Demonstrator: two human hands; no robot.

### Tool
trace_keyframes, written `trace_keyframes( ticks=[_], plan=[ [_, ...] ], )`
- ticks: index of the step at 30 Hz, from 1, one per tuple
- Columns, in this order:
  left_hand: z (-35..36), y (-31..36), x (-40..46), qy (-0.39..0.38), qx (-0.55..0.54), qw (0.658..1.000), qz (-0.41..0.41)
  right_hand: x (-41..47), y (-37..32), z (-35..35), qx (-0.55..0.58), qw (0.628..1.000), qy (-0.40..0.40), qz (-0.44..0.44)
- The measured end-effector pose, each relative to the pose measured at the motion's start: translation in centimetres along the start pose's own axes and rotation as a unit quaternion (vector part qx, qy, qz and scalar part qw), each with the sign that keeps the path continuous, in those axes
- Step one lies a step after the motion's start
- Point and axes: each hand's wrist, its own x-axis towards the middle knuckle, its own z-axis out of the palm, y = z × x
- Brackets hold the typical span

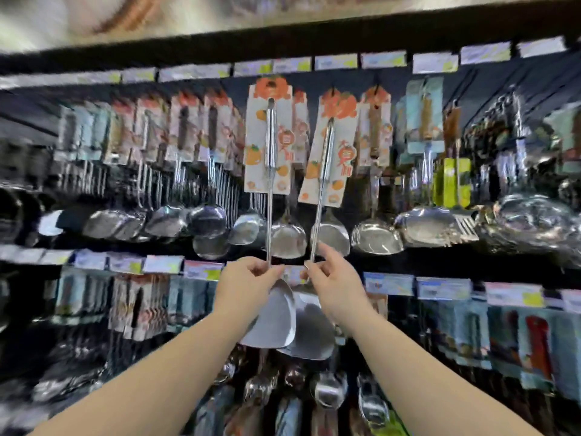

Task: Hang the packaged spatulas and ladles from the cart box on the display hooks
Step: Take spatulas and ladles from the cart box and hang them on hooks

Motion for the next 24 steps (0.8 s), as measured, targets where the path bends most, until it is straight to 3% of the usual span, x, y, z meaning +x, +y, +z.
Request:
trace_keyframes(
  ticks=[11,24],
  plan=[
    [-3.2,-2.3,9.7,0.121,0.034,0.991,0.035,10.3,-1.0,4.4,0.035,0.996,-0.033,-0.068],
    [-1.1,-4.8,17.7,0.127,-0.034,0.989,0.065,17.3,2.1,5.6,0.031,0.997,-0.047,-0.053]
  ],
)
